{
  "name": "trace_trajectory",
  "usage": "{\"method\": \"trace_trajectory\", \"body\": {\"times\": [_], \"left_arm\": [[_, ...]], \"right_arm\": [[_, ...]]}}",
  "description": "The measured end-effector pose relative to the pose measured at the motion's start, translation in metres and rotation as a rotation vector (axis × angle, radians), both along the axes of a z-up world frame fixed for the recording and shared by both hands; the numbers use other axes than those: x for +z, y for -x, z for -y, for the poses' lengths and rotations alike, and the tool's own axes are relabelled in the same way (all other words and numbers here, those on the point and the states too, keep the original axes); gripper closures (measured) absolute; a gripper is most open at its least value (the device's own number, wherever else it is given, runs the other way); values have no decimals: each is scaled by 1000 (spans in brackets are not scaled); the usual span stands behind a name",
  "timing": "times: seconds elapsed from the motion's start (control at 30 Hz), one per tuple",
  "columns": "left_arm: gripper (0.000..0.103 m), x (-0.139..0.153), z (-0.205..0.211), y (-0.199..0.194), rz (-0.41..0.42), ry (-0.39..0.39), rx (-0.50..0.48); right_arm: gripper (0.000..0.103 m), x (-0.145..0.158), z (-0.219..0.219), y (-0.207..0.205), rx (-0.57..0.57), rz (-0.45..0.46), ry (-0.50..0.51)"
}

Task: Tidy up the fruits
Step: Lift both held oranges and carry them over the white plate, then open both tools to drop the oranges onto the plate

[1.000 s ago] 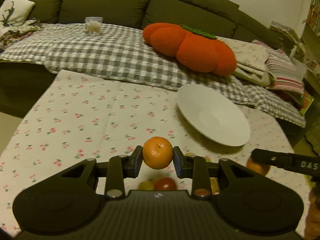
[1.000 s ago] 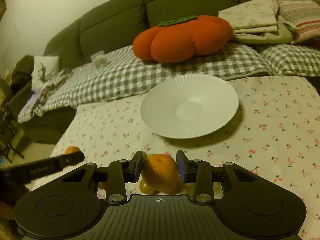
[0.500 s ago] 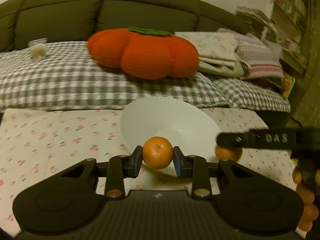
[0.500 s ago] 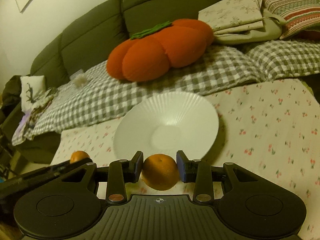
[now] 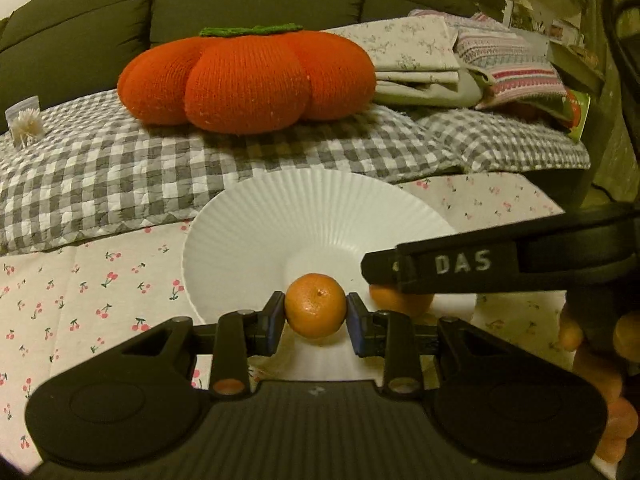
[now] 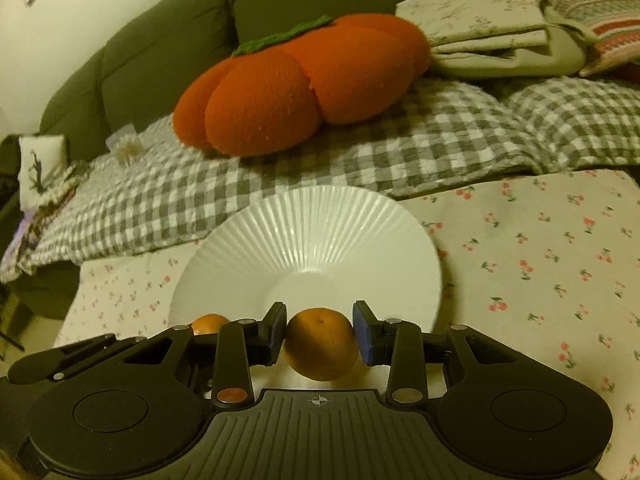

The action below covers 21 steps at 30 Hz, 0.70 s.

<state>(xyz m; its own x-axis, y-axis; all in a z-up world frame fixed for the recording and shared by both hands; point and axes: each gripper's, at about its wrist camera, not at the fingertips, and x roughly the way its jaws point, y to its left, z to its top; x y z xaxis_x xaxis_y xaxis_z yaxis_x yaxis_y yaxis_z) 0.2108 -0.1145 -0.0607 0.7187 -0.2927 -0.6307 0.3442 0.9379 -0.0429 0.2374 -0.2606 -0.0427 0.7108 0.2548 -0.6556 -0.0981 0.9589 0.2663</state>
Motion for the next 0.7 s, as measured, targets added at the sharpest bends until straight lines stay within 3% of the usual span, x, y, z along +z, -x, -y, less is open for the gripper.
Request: {"method": "trace_trajectory", "body": {"times": [0.27, 0.33, 0.4, 0.5, 0.7], "left_arm": [[71, -7, 2, -4, 7, -31, 7], [63, -7, 2, -3, 9, -41, 5], [41, -3, 0, 0, 30, -42, 14], [40, 3, -3, 5, 48, -43, 15], [40, 15, -18, 14, 26, 4, 55]], "right_arm": [[66, -9, -9, -10, 26, 14, 1], [63, -9, -8, -10, 20, 14, -9], [56, -9, -6, -9, 20, 15, -29], [46, -4, -3, -5, -5, 33, -35], [45, 5, 6, 5, -47, 34, -51]]}}
